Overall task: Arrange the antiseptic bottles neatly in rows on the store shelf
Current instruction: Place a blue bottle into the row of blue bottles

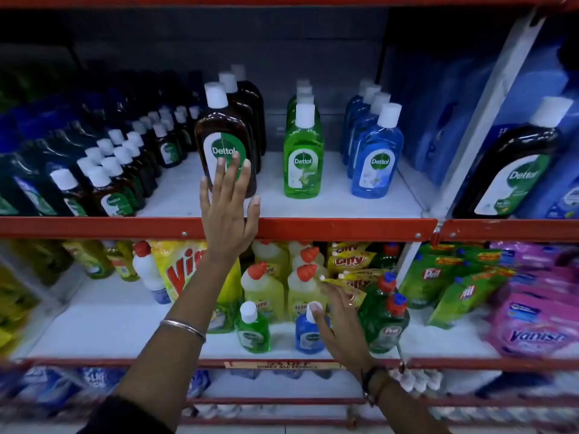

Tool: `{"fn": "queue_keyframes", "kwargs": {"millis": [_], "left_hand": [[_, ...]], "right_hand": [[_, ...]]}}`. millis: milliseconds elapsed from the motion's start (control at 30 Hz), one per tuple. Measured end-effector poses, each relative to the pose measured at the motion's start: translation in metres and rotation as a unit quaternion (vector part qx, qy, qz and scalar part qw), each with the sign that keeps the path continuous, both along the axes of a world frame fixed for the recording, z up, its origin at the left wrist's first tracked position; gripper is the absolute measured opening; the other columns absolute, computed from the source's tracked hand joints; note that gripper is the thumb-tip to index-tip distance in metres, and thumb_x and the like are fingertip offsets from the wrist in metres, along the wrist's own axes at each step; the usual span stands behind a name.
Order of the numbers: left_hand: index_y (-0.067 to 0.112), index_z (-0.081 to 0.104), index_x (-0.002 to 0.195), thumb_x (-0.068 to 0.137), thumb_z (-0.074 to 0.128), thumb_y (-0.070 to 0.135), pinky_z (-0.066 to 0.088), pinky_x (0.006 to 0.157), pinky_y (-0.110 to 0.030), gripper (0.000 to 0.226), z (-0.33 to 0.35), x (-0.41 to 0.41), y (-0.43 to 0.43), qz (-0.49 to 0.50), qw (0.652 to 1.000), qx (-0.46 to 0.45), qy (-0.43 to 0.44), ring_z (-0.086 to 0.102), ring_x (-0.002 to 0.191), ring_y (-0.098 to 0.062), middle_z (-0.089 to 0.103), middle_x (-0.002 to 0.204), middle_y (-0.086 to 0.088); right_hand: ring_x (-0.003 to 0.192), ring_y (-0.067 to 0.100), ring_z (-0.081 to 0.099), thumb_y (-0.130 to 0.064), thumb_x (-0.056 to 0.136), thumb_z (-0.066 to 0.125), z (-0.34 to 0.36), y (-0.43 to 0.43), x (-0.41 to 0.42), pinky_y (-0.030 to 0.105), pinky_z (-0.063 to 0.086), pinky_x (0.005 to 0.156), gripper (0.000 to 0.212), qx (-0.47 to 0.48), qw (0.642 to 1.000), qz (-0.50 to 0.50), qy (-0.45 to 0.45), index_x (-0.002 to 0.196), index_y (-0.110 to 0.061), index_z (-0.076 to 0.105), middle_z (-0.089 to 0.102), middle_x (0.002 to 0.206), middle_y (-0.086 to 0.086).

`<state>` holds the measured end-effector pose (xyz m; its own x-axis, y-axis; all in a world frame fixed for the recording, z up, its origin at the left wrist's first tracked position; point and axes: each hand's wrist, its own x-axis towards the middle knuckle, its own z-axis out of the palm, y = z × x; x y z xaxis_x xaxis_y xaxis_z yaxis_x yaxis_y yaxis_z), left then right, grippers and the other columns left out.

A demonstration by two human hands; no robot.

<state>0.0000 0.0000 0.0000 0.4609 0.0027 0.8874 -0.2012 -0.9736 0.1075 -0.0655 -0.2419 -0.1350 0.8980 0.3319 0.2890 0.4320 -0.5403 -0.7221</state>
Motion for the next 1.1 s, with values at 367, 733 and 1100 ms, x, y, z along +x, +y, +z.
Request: {"fn": "queue_keyframes", "kwargs": {"millis": [367, 733, 1100], "left_hand": [[0.027, 0.025, 0.153, 0.101, 0.029, 0.047, 0.009, 0.122, -0.045, 0.055, -0.010, 0.016, 0.006, 0.092, 0.995, 0.039, -0.012, 0.026, 0.147, -0.025, 0.037, 0.157, -0.003], [0.027, 0.023, 0.153, 0.099, 0.031, 0.044, 0.014, 0.120, -0.046, 0.056, -0.005, 0.010, 0.001, 0.091, 0.995, 0.031, 0.010, 0.026, 0.147, -0.024, 0.035, 0.157, -0.003], [0.028, 0.024, 0.152, 0.097, 0.035, 0.041, 0.014, 0.121, -0.047, 0.057, -0.005, 0.009, 0.002, 0.079, 0.996, 0.025, 0.015, 0.025, 0.148, -0.024, 0.033, 0.157, -0.002]], "right_hand": [[0.107, 0.002, 0.057, -0.024, 0.086, 0.069, -0.035, -0.006, 0.020, 0.017, 0.044, 0.087, 0.034, 0.090, 0.980, 0.022, 0.174, 0.114, -0.037, 0.054, 0.062, 0.117, -0.006], [0.093, 0.004, 0.063, -0.027, 0.078, 0.075, 0.056, -0.023, 0.023, 0.023, 0.051, 0.080, 0.032, 0.183, 0.979, 0.013, 0.084, 0.108, -0.035, 0.064, 0.070, 0.103, -0.010], [0.089, 0.020, 0.066, -0.026, 0.079, 0.070, 0.222, -0.047, 0.049, 0.033, 0.055, 0.079, 0.025, 0.326, 0.934, 0.019, -0.145, 0.103, -0.026, 0.065, 0.071, 0.095, -0.004]]}}
